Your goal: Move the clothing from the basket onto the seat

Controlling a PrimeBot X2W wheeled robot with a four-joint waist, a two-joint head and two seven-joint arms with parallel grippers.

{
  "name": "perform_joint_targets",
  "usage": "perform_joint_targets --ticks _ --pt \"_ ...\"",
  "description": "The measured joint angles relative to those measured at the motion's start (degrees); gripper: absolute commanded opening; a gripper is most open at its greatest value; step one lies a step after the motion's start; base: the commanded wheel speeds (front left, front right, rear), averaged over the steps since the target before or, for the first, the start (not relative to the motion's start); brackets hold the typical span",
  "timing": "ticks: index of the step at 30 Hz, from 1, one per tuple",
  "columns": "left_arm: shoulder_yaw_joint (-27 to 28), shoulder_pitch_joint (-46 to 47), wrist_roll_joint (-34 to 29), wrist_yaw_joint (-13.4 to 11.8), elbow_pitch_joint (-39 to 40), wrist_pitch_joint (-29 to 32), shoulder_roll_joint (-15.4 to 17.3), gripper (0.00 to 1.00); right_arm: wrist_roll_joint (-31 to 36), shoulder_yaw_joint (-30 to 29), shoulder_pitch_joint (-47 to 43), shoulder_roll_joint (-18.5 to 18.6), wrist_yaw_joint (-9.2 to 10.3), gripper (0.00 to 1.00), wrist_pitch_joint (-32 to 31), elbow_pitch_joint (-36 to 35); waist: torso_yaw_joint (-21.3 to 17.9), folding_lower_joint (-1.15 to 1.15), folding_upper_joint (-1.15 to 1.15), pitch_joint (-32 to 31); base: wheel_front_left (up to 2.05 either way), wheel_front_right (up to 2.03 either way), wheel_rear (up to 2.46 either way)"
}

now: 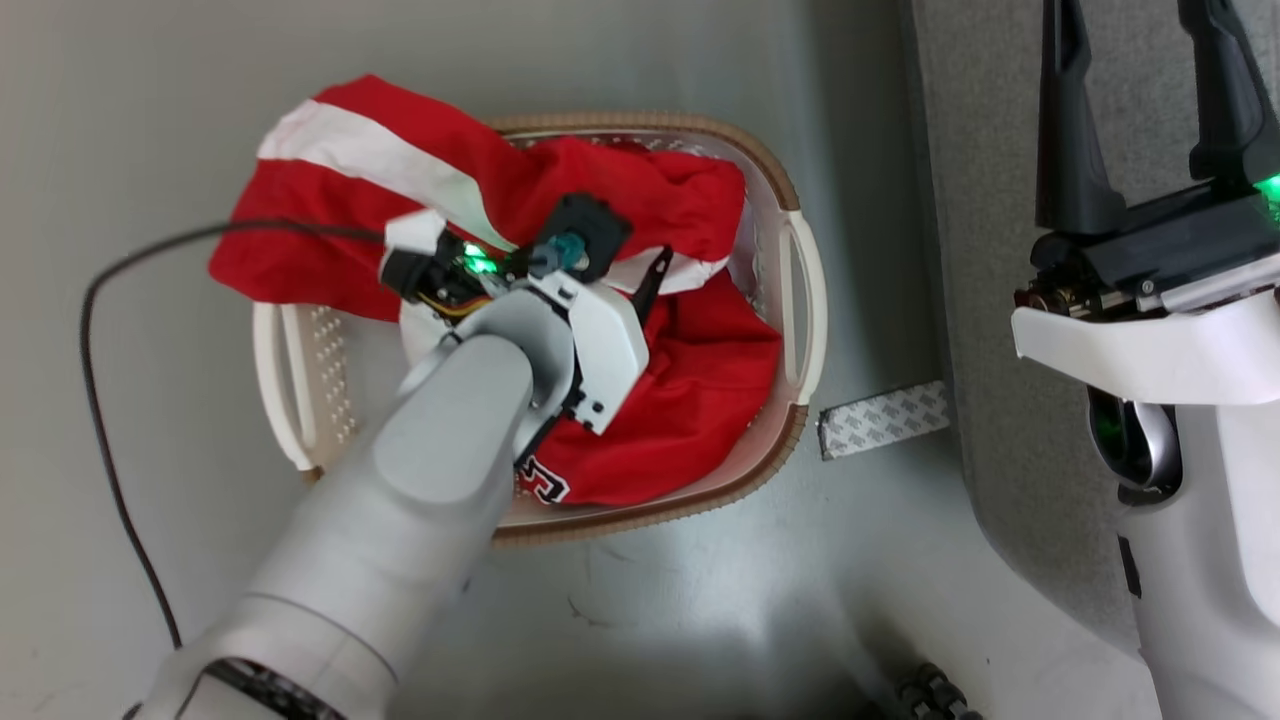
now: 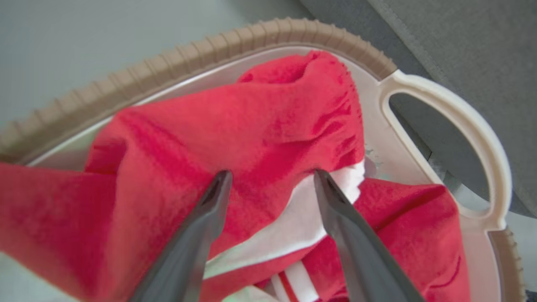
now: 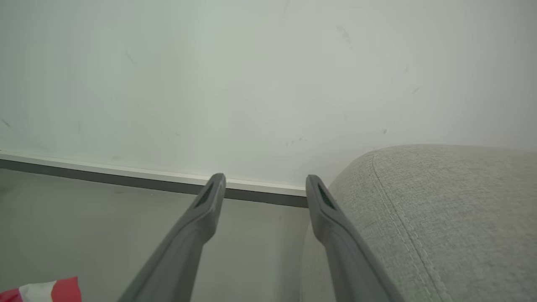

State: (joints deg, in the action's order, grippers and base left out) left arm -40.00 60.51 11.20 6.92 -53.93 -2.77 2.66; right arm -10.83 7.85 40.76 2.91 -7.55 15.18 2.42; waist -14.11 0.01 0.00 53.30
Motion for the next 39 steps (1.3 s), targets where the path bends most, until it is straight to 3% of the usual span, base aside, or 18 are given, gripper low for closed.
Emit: perform_joint_targets --ticks 11,12,14,23,39 --pt "-2.81 4.00 0.07 -1.00 -6.00 1.22 0.01 1.00 -1.36 1.09 0.24 -0.01 0.00 1.00 0.00 -0.85 -2.37 0.00 0.00 3.19 0.00 0.00 0.00" --pt "-3.15 4.18 0.24 -1.00 -6.21 1.20 0.01 0.84 -1.47 1.12 0.21 -0.01 0.00 1.00 -0.01 -0.86 -2.48 0.00 0.00 3.29 0.00 0.00 0.00" --pt "-3.78 4.29 0.71 -0.98 -6.60 1.19 0.01 0.02 -1.52 1.21 0.15 -0.01 0.00 1.00 -0.01 -0.85 -2.64 0.00 0.00 3.33 0.00 0.00 0.00" --pt "-6.04 0.93 7.01 -0.30 -5.01 -1.92 0.03 0.00 -1.00 0.04 -2.36 -0.02 0.00 1.00 -0.01 1.14 -1.60 0.00 0.00 -0.37 0.00 0.00 0.00" --pt "-10.22 -11.85 23.66 0.11 6.81 -8.59 0.12 0.00 3.74 -7.66 -16.01 -0.09 0.00 1.00 -0.01 4.80 5.54 -0.01 0.00 -18.46 0.00 0.00 0.00"
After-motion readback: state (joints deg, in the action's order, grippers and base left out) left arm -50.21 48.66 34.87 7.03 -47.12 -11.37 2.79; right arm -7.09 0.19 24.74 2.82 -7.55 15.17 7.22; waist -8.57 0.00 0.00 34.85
